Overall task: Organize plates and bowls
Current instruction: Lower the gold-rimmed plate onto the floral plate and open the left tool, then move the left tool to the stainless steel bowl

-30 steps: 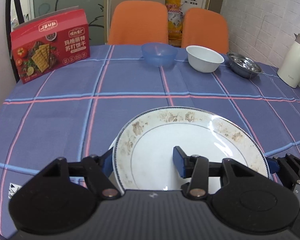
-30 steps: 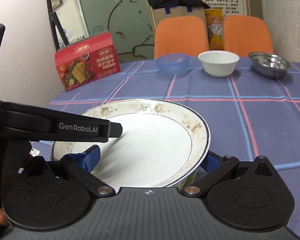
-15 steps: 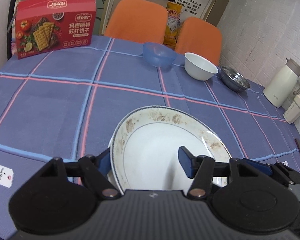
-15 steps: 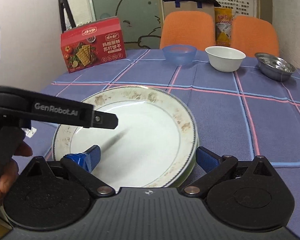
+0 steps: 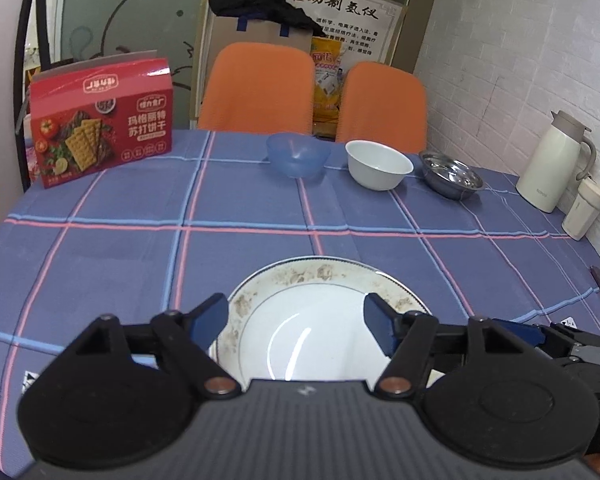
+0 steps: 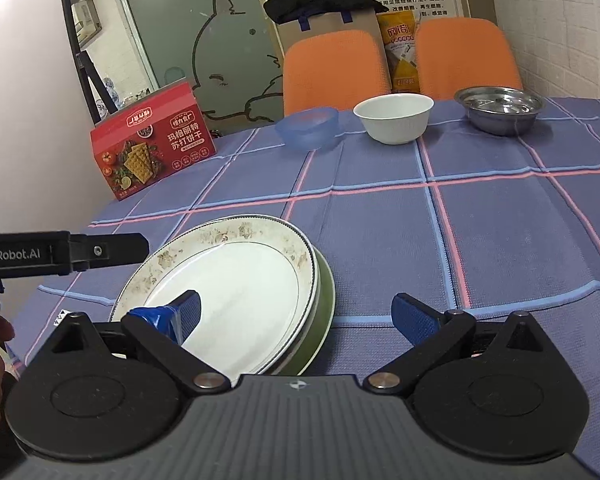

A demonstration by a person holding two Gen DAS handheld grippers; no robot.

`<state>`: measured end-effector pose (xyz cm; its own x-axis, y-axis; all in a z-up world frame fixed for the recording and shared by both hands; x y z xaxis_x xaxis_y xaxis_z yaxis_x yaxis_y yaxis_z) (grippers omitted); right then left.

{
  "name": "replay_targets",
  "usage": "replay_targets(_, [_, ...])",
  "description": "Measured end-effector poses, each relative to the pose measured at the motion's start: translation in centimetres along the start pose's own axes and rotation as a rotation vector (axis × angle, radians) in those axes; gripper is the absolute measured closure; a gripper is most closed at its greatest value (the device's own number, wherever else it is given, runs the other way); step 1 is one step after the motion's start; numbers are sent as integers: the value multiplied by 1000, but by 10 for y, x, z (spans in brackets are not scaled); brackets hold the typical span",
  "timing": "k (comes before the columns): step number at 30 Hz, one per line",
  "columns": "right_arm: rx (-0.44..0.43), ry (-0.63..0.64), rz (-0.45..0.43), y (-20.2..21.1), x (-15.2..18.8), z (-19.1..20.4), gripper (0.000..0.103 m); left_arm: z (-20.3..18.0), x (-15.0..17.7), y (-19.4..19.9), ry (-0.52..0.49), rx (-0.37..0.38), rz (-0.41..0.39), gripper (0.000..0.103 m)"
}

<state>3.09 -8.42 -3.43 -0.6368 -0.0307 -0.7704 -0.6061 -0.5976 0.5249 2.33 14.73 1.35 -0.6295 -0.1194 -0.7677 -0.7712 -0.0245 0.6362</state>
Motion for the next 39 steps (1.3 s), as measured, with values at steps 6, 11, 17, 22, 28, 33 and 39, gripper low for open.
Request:
replay_targets(6, [42,-38,-35,17,-12,-34,14,-40,-14,-23,-54,41,38,36])
replay_targets(11, [105,-111,-51,31,-17,-79,13,-74,-16,-43,-104,63,73,31])
replay_targets(17, [148,-223,-80,44,-14,-125,14,-115,-16,-59,-175,44,90,31])
replay_targets(22, [151,-271,-88,51,-7,-144,14,-145,-13,-63,-215,55,89,31])
replay_targets(28, [154,-297,-104,66,-1,-159,13,-173,-8,-67,-266,61,99,31])
replay_targets(33, [169,-329,-126,77,-2,-179,14,-185,-11,-74,-276,55,106,31])
replay_targets(39, [161,-349,-111,74,-12,-198,13,-197,-15,-90,-292,35,129,31])
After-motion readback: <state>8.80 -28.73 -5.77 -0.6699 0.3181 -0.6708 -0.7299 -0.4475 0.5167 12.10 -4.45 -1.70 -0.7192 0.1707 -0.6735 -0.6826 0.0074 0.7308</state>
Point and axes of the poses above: each gripper's, at about its wrist camera, not at the fingertips, and y roughly against the way its jaws point, z to its left, x to its underside, the point moved 1 cm from there along -y, roughly the way its jaws point, and after that the axes turned 9 degrees about -x, right-handed, at the moved point
